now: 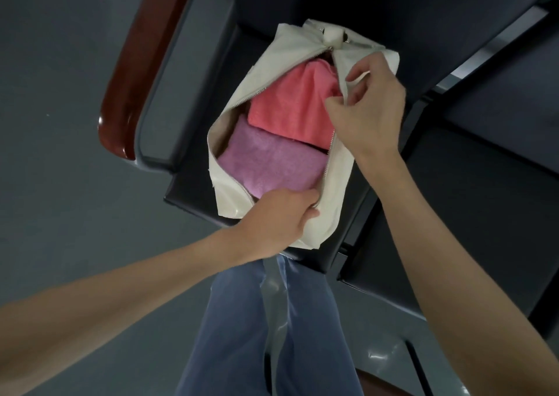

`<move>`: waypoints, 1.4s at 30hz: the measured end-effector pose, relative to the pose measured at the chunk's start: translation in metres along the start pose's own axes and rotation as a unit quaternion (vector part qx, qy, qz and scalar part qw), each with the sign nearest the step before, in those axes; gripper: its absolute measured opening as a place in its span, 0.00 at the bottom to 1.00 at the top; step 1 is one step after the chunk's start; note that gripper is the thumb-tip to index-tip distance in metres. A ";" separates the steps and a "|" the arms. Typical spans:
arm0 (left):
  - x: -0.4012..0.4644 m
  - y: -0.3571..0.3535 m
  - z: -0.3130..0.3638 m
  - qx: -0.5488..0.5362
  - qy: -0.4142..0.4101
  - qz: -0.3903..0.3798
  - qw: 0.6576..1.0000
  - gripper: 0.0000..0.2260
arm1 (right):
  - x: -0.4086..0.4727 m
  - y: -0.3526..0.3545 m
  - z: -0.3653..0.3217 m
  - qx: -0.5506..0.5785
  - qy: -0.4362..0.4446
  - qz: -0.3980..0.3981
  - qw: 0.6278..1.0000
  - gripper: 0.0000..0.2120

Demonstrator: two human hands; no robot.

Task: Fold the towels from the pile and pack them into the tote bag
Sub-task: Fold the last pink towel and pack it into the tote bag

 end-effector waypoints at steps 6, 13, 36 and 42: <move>-0.009 0.010 -0.017 0.008 0.034 -0.037 0.999 0.13 | -0.004 -0.026 -0.015 -0.163 0.131 -0.123 0.970 0.12; 0.000 -0.007 -0.043 -0.094 0.101 -0.157 0.978 0.16 | -0.010 -0.043 0.020 -0.426 0.051 -0.240 0.871 0.21; 0.141 0.031 -0.026 0.174 -0.258 0.068 0.948 0.20 | 0.003 0.006 0.002 -0.010 0.024 -0.113 0.993 0.19; 0.095 0.094 -0.042 0.133 -0.286 0.235 0.920 0.13 | -0.006 -0.005 0.015 0.009 0.034 -0.116 0.993 0.17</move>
Point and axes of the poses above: each hand's wrist, its own x-axis towards the middle knuckle, its own y-axis out of the back of the hand, z = x × y, the point moved 6 cm from there along x, towards the middle knuckle, and after that the axes turned 9 degrees about z, right-handed, at the moved point
